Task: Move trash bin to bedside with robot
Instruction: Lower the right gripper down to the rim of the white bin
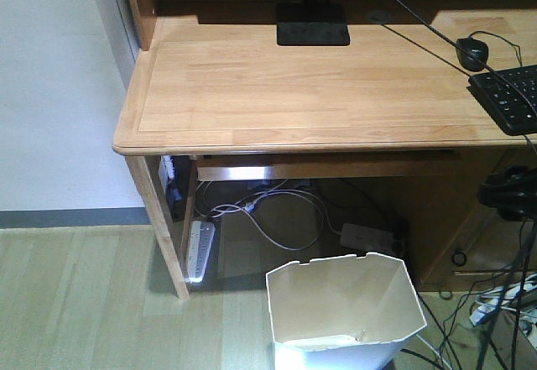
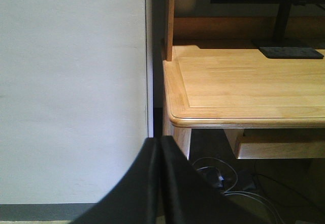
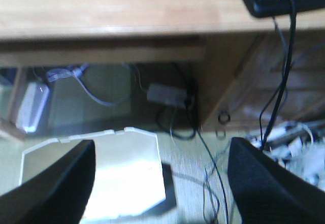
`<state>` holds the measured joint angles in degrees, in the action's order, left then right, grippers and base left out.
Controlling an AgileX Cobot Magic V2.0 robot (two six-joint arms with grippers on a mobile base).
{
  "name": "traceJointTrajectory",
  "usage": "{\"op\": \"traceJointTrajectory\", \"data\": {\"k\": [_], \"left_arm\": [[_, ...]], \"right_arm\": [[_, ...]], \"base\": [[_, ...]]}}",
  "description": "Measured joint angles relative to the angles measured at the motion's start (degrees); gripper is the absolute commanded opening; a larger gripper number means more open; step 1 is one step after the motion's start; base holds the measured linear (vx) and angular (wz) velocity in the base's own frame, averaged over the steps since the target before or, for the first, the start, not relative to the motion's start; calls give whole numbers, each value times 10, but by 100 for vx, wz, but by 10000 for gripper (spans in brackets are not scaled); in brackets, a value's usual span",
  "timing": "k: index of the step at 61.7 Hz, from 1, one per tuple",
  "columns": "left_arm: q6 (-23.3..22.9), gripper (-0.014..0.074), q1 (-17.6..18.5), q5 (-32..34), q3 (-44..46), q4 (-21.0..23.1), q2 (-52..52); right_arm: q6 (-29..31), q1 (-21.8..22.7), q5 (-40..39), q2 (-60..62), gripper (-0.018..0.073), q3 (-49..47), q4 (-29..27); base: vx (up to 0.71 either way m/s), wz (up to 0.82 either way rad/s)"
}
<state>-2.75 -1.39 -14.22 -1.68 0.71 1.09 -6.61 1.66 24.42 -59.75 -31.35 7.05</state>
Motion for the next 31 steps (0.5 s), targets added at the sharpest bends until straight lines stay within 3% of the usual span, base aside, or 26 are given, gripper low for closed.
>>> {"op": "traceJointTrajectory", "data": {"k": [14, 31], "left_arm": [[0, -6, 0, 0, 0, 0, 0], [0, -6, 0, 0, 0, 0, 0]], "right_arm": [[14, 47, -32, -155, 525, -19, -13], [60, 53, -87, -349, 525, -65, -15]], "base": [[0, 0], [0, 0]]}}
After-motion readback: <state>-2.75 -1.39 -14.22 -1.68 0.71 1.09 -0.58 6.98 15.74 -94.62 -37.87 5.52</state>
